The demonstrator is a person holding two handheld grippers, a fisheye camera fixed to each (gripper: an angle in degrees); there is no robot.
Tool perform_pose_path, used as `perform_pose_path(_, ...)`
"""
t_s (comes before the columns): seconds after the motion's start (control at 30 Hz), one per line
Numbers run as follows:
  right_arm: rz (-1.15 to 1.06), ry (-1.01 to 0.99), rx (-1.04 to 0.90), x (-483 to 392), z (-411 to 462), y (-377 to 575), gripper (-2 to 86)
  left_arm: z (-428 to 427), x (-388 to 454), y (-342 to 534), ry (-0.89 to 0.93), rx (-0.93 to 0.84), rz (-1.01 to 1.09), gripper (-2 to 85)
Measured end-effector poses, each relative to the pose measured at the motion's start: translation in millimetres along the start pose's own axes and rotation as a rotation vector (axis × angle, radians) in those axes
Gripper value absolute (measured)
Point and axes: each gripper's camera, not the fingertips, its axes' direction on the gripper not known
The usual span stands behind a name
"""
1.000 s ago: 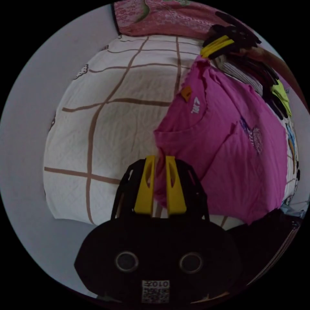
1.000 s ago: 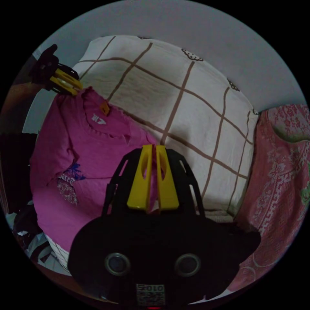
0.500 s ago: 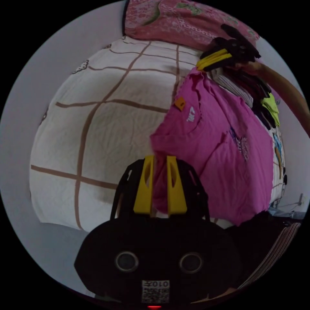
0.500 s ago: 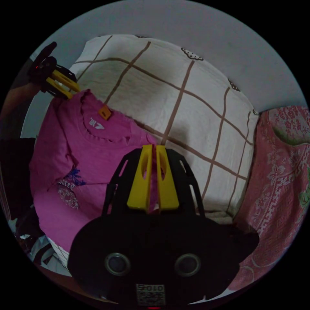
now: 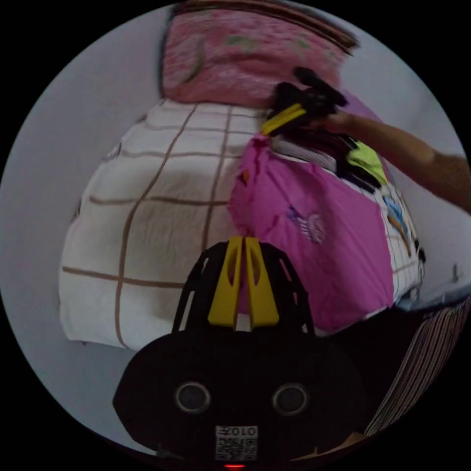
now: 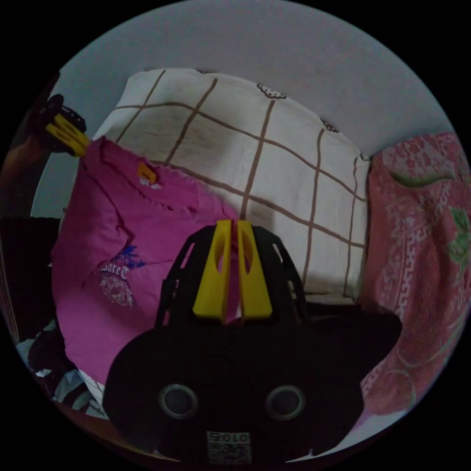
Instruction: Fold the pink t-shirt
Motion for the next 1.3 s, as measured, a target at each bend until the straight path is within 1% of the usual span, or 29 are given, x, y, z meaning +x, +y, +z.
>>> perform_pose_path(0.13,0.091,0.024,0.040,-31,-20,89,4.1,-31,99,-12,0.005,-0.006,0.218,-0.3)
perform_pose_path(0.27,0.161,0.005,0.011,-56,-21,167,4.1,-35,188,-20,0.021,-0.053,0.404,-0.3)
perform_pose_path(0.4,0.229,-0.053,-0.038,-84,-3,249,4.1,-20,248,-29,0.106,-0.102,0.519,-0.3)
perform_pose_path(0.47,0.258,-0.066,-0.062,-99,8,281,4.1,-8,286,-34,0.127,-0.140,0.603,-0.3)
perform_pose_path(0.67,0.341,-0.100,-0.118,-156,43,390,4.0,12,367,-39,0.179,-0.216,0.756,-0.3)
perform_pose_path(0.8,0.374,-0.099,-0.136,-194,65,450,3.7,21,407,-38,0.154,-0.252,0.812,-0.2)
perform_pose_path(1.03,0.491,-0.001,-0.123,-256,105,535,4.1,46,460,-30,0.024,-0.273,0.838,0.6)
perform_pose_path(1.17,0.569,0.015,-0.104,-286,115,581,5.2,55,480,-26,0.018,-0.336,0.876,3.1)
perform_pose_path(1.3,0.707,0.062,-0.090,-323,116,638,5.5,36,495,-27,0.070,-0.316,0.912,5.1)
